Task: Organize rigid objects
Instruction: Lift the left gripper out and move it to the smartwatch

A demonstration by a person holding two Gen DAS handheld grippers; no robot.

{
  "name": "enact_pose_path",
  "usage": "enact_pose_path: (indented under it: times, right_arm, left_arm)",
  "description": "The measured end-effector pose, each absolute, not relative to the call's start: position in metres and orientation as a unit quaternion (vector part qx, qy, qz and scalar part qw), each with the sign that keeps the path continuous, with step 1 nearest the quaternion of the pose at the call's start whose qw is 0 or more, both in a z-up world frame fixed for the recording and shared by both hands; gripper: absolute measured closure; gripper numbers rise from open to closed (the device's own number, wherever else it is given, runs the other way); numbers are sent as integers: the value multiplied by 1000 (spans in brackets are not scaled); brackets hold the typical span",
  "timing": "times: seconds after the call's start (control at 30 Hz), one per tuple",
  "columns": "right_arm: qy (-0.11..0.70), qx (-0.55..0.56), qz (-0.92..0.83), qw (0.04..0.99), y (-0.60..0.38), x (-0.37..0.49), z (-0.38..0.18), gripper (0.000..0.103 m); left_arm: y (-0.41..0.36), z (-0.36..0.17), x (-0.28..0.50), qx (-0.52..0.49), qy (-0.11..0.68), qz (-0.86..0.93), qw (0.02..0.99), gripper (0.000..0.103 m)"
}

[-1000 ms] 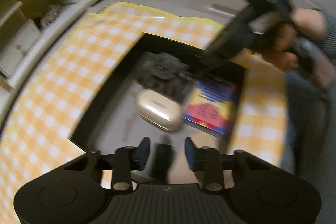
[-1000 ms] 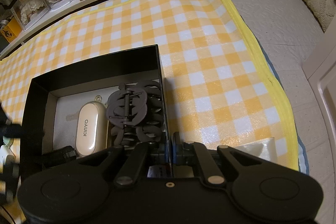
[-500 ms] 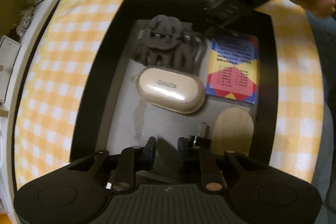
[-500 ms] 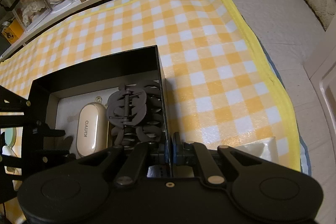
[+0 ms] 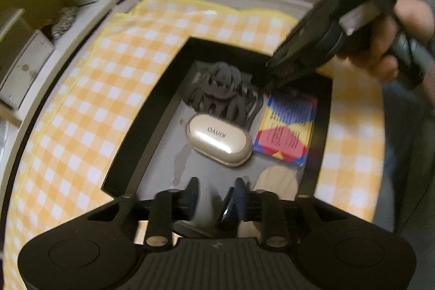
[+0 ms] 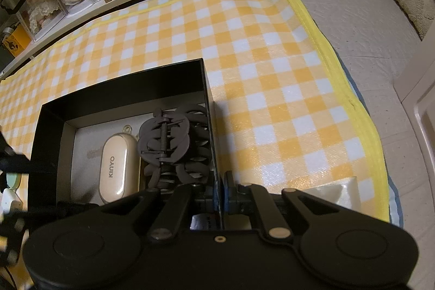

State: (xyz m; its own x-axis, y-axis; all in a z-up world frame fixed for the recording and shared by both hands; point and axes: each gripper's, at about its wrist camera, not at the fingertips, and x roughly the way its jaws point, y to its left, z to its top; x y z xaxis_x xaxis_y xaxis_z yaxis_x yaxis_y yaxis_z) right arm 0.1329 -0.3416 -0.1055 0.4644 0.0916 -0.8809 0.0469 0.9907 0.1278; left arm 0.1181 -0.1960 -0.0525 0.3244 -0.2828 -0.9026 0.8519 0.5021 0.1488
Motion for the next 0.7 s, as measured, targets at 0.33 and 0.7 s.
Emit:
enact_pose_path:
  times: [0.33, 0.7]
  right_arm:
    - [518, 67, 13, 853, -343, 133, -106, 97]
    - [518, 67, 14, 853, -343, 133, -107, 97]
  left_arm:
    - [-180, -24, 90, 253, 424, -353, 794, 0]
    - [-162, -10, 61, 187, 418, -329, 826, 0]
